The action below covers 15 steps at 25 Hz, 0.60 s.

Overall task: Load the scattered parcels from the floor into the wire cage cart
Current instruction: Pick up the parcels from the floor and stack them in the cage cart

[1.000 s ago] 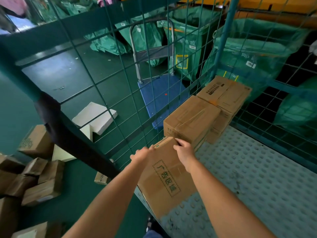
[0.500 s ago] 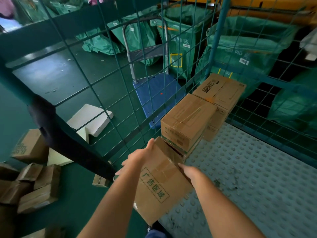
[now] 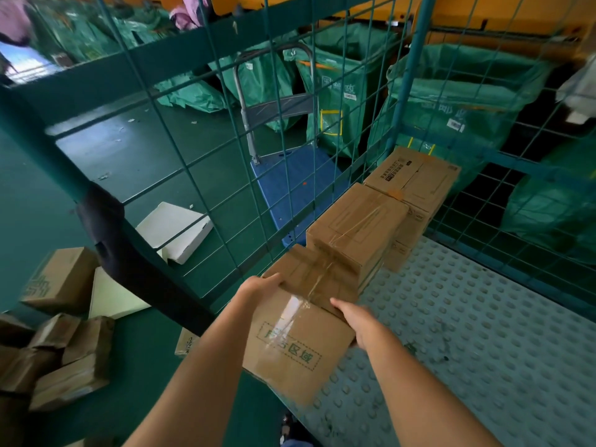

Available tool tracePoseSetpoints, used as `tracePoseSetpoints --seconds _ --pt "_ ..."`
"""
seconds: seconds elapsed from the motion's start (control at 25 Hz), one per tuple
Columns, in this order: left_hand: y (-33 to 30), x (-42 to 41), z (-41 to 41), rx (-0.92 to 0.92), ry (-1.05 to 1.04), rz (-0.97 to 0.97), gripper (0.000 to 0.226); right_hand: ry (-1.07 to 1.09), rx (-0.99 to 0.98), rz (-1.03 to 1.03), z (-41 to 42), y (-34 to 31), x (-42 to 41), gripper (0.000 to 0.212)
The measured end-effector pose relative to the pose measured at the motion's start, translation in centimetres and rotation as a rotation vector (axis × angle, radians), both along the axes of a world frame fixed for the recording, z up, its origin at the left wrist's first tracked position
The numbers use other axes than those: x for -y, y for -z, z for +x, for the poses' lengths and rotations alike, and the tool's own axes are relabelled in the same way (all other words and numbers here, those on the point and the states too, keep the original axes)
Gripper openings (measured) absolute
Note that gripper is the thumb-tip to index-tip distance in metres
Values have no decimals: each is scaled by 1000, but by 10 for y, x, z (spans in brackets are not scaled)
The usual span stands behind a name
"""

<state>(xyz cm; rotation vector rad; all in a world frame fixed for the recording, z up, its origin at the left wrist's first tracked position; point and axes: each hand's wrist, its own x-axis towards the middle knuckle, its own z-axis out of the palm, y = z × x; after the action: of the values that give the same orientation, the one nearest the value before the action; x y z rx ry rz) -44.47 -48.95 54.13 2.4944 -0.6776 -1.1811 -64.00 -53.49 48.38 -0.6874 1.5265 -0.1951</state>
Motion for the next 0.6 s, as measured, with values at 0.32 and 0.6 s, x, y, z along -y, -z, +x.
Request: tracePoseSetpoints --seconds 0.32,0.6 --pt "49 -23 26 -236 -538 -44 51 -110 -30 41 22 -1 -16 46" --pt "87 -12 42 -184 -594 -1 69 -132 -36 78 43 18 -14 47"
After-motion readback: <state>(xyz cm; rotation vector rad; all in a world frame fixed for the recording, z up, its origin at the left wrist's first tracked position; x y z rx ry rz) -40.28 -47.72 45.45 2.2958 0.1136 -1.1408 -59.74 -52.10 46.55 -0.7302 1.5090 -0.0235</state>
